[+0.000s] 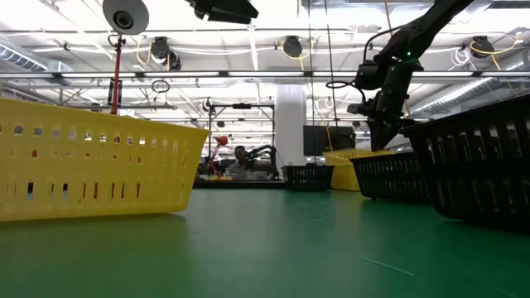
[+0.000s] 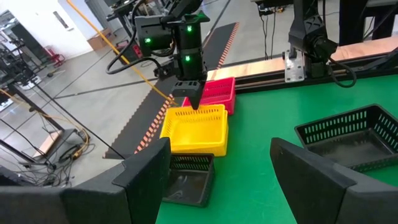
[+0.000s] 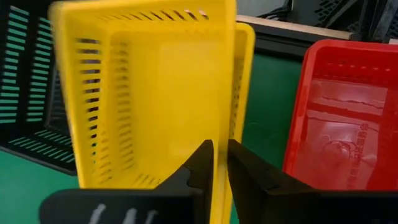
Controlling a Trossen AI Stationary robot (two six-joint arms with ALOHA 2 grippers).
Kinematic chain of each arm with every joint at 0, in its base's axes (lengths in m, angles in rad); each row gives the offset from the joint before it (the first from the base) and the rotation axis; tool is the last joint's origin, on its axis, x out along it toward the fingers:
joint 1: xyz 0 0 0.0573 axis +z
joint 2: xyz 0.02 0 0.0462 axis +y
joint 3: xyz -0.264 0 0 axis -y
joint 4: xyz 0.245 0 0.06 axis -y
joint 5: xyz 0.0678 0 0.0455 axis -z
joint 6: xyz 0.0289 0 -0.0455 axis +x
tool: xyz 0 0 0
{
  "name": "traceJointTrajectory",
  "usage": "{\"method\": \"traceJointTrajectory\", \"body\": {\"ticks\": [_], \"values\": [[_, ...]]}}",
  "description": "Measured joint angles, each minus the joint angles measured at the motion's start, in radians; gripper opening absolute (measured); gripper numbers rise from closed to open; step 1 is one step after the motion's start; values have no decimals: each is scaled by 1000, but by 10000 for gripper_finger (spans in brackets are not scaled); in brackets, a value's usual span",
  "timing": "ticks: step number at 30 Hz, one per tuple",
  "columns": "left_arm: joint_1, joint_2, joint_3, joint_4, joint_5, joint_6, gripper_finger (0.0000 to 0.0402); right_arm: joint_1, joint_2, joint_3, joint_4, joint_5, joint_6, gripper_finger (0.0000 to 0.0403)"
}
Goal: Stack baskets by color
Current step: Stack the middle yellow bin on the top yellow bin
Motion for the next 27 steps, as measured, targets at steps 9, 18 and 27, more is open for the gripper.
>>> {"method": "traceJointTrajectory", "body": {"ticks": [9,18,27], "values": [[0,0,0,0,0,1,278,0,-3,0,18,3,7,63],[0,0,0,-1,0,5,278,110,-104,0,16,1,-22,60],[1,0,0,-1,0,8,278,403,-98,0,69,54,-19,33]]}}
